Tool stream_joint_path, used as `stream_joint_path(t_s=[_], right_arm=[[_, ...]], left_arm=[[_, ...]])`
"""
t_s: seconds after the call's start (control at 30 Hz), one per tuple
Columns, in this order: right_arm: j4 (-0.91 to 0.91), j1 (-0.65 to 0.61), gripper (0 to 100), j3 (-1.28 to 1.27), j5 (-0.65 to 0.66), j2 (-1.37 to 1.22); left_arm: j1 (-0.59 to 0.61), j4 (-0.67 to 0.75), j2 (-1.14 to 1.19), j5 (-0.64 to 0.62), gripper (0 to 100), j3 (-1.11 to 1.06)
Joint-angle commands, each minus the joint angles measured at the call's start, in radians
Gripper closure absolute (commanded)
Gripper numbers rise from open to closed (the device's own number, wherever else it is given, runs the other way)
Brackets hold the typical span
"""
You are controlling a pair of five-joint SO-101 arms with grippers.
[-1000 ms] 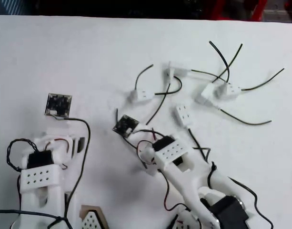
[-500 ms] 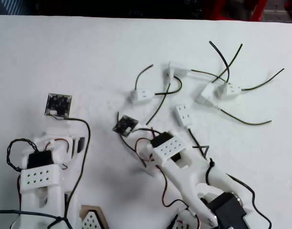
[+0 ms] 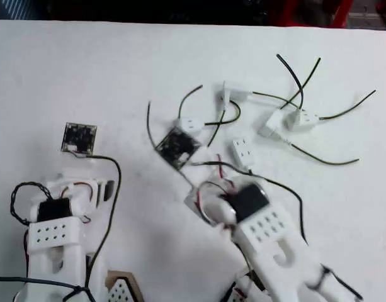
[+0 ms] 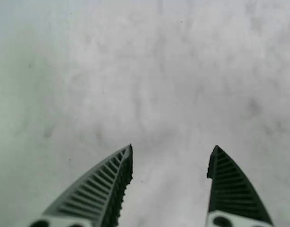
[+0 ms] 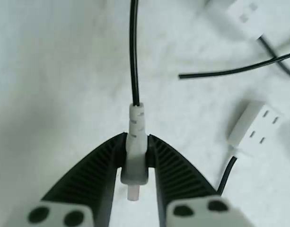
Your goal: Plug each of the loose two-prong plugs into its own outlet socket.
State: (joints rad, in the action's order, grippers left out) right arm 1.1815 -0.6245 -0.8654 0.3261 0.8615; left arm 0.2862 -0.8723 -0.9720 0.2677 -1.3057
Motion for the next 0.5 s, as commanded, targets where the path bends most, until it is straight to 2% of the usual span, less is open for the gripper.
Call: stream_joint_path(t_s=[0.0,0.23,0.47], right_arm=[[-0.108,0.01,98.1,-0.038,-0.081,0.156],[-0.375,-0.012,98.1,-0.233,-0.184,0.297],[-0.41,-0.147,98.1,-0.334,-0.261,0.417]], left_arm=[[-0.047,0.006,-0.031,-0.114,74,0.097],[-0.2,-0.023,-0.031,-0.227,74,0.226],[-0.349,-0.055,-0.031,-0.307,74,0.35]])
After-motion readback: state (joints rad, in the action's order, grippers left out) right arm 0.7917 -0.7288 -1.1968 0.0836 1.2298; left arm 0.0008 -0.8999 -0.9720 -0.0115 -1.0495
